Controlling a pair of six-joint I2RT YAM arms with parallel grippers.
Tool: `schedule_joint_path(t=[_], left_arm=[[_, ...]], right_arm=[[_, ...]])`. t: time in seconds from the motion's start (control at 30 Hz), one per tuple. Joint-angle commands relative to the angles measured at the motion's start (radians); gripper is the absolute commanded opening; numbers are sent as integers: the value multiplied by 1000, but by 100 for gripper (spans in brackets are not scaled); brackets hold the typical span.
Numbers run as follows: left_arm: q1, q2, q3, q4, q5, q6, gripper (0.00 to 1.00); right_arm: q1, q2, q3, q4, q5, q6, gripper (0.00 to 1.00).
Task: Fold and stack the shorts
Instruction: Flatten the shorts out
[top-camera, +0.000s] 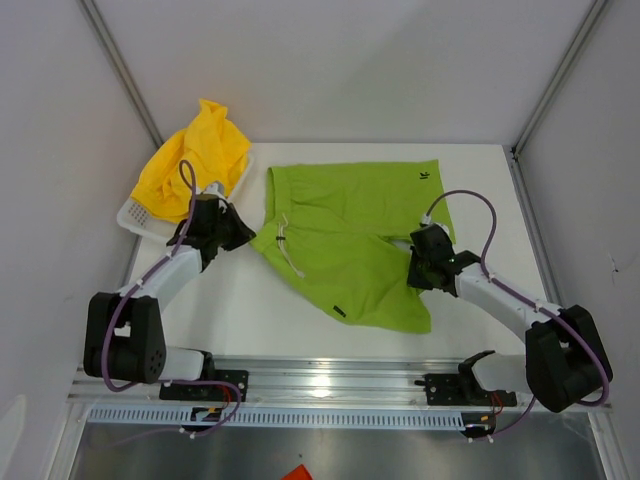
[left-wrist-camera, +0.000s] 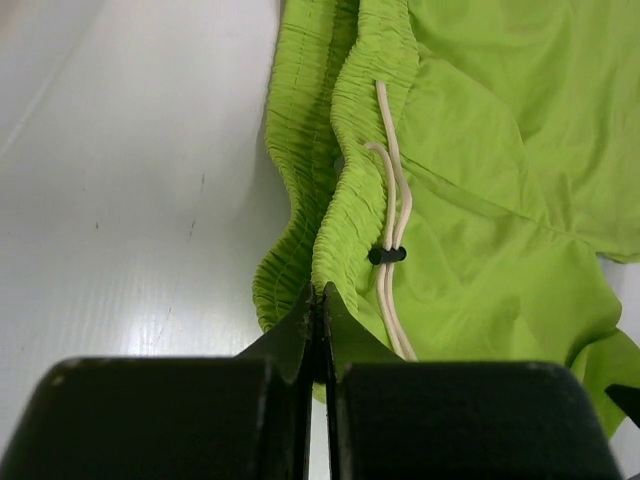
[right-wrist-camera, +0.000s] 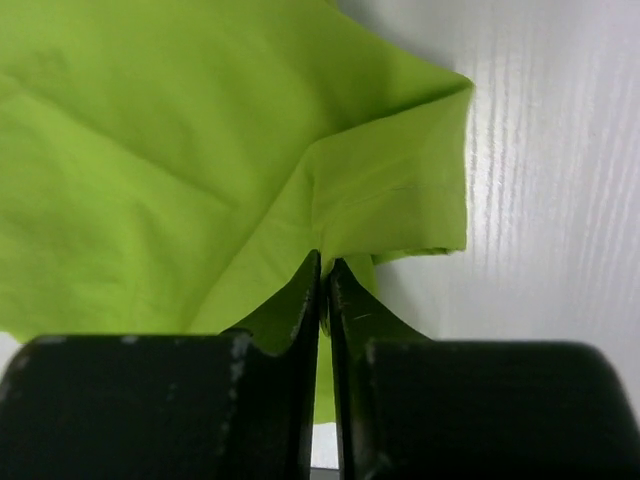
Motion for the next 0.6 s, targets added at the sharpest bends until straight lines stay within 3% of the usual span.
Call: schedule_joint_path(t=[0.0, 0.03, 0.1, 0.2, 0.37, 0.57], left_arm=[[29, 4, 48, 29, -18, 16, 0], [32, 3, 50, 30, -20, 17, 0], [38, 3, 50, 30, -23, 20, 0], [43, 3, 44, 33, -26, 23, 0], [49, -2, 41, 35, -38, 26, 0], [51, 3, 41, 39, -29, 26, 0]], right_arm=[[-8, -14, 12, -12, 52, -17, 12], [-12, -19, 24, -19, 57, -28, 41], [-12, -40, 29, -24, 30, -31, 79], [-40, -80, 11, -13, 5, -9, 84], [-282, -120, -89, 106, -316, 9, 84], [-359, -108, -129, 195, -429, 37, 85]])
